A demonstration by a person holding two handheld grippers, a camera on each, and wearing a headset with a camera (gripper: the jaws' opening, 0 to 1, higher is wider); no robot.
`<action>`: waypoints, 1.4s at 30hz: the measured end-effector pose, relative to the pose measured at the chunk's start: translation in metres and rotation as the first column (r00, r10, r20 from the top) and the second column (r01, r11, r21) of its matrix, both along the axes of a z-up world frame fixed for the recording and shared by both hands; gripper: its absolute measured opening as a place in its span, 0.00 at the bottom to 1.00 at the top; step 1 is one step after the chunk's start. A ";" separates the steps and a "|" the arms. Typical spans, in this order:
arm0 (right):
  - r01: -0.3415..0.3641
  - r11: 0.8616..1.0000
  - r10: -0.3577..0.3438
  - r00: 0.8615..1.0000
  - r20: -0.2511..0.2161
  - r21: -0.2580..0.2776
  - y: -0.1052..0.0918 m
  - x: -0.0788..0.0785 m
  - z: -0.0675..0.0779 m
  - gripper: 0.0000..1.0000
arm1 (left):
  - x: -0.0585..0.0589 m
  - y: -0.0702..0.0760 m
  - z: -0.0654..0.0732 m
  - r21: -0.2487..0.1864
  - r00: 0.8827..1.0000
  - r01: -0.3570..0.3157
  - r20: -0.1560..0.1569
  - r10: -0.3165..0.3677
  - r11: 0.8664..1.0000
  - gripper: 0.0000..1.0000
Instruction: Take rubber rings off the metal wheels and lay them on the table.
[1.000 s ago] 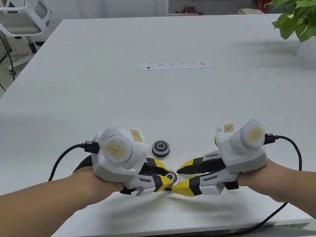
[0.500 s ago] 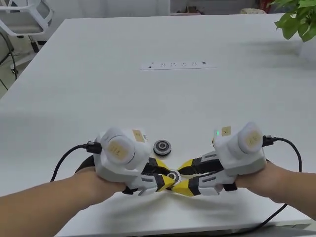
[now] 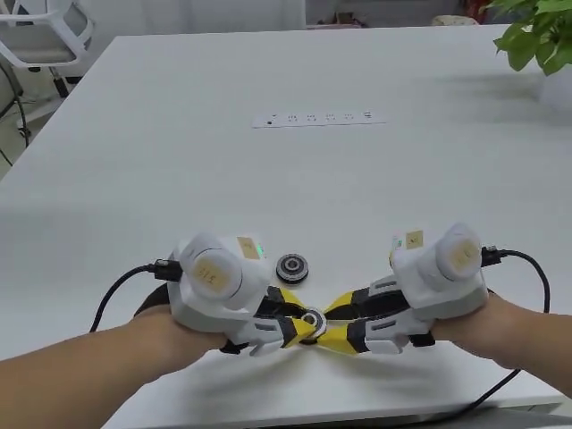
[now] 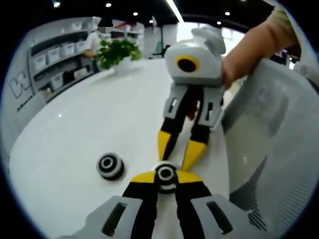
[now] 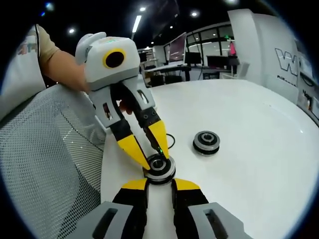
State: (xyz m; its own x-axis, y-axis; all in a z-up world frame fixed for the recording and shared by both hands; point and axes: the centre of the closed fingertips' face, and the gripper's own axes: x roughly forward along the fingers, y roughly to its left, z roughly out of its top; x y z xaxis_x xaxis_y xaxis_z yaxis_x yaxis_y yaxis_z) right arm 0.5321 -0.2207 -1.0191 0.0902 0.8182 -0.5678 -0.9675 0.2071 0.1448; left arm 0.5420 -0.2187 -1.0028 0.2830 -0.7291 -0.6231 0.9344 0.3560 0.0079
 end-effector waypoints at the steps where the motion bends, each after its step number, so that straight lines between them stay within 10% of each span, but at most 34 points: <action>1: 0.006 1.000 -0.006 1.000 -0.008 0.001 -0.001 0.000 0.000 0.15 | 0.000 0.000 0.000 0.001 1.000 0.000 0.002 0.000 1.000 0.13; 11: 0.004 1.000 -0.004 1.000 -0.007 -0.017 -0.005 0.001 -0.004 0.05 | -0.001 0.000 0.000 0.000 1.000 -0.006 0.002 0.006 1.000 0.13; 25: 0.092 0.996 -0.090 0.988 -0.126 0.009 -0.004 0.005 -0.003 0.00 | -0.001 0.001 0.000 0.012 1.000 -0.004 0.015 0.004 1.000 0.13; 31: 0.201 0.978 -0.178 0.941 -0.288 0.049 -0.005 0.006 -0.002 0.00 | -0.001 0.001 0.000 0.020 1.000 0.002 0.028 -0.003 1.000 0.13; 42: 0.308 0.943 -0.232 0.881 -0.414 0.128 -0.009 0.011 0.009 0.00 | -0.001 0.002 -0.001 0.024 0.999 0.007 0.035 -0.008 1.000 0.13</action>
State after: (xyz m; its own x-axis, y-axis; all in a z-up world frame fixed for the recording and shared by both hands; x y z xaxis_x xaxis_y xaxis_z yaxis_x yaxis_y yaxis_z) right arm 0.5428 -0.2292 -1.0097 0.1270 0.8868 -0.4444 -0.7359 0.3846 0.5572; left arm 0.5408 -0.2172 -1.0034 0.2996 -0.7163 -0.6302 0.9360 0.3487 0.0487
